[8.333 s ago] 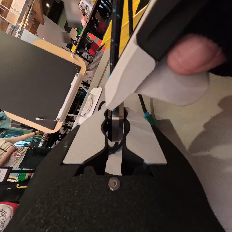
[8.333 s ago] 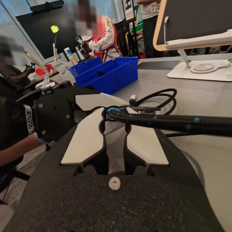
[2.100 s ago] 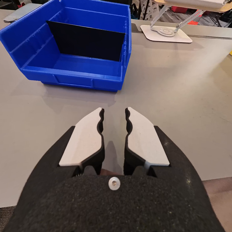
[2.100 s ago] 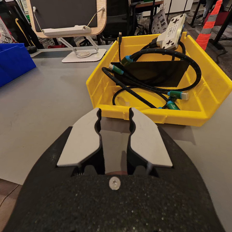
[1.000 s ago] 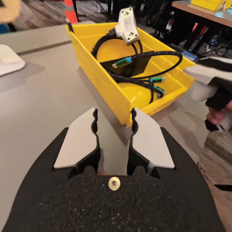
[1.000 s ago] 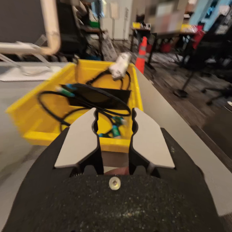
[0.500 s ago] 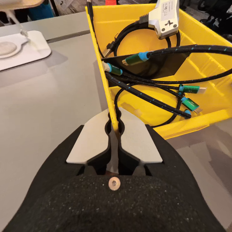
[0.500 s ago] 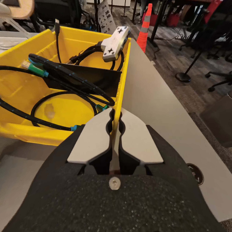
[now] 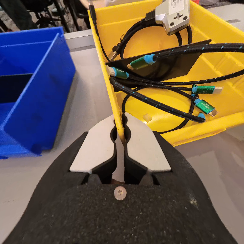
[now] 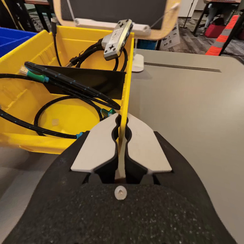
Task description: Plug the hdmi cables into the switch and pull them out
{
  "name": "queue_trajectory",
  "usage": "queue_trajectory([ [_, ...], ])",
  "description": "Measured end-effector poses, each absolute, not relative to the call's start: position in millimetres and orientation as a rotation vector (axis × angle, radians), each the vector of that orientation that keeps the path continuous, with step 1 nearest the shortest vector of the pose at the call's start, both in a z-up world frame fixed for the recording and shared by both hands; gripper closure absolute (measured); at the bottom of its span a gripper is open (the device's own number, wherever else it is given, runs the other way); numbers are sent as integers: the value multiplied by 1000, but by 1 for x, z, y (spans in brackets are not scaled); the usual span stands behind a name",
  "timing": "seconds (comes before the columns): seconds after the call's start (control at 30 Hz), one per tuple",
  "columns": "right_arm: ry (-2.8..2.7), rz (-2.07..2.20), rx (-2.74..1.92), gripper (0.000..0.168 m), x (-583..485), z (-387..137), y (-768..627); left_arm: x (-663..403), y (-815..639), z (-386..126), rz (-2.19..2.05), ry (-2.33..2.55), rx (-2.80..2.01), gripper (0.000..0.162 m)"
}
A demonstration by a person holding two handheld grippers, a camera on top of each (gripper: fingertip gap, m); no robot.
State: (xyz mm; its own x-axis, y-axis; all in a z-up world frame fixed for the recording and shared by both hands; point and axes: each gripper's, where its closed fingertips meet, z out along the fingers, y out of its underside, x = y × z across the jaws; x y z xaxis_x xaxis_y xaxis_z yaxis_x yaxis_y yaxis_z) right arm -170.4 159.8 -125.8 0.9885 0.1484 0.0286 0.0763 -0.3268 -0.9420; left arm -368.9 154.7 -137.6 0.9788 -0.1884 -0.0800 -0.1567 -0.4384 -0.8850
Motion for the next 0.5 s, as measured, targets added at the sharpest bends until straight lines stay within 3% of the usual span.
queue_trajectory([
  [0.23,-223,116,-1900,164,-200,-138,165,-391,145,-150,-176,264,-2102,150],
  [0.27,-259,150,-1914,163,-201,-137,160,-387,135,-144,-276,260,-2105,138],
  [0.33,-312,207,-1885,144,-200,-123,146,-395,114,-122,-451,230,-2047,129],
  [0.5,-616,248,-1811,147,-216,-98,109,-559,117,-128,-160,-43,-2013,129],
])
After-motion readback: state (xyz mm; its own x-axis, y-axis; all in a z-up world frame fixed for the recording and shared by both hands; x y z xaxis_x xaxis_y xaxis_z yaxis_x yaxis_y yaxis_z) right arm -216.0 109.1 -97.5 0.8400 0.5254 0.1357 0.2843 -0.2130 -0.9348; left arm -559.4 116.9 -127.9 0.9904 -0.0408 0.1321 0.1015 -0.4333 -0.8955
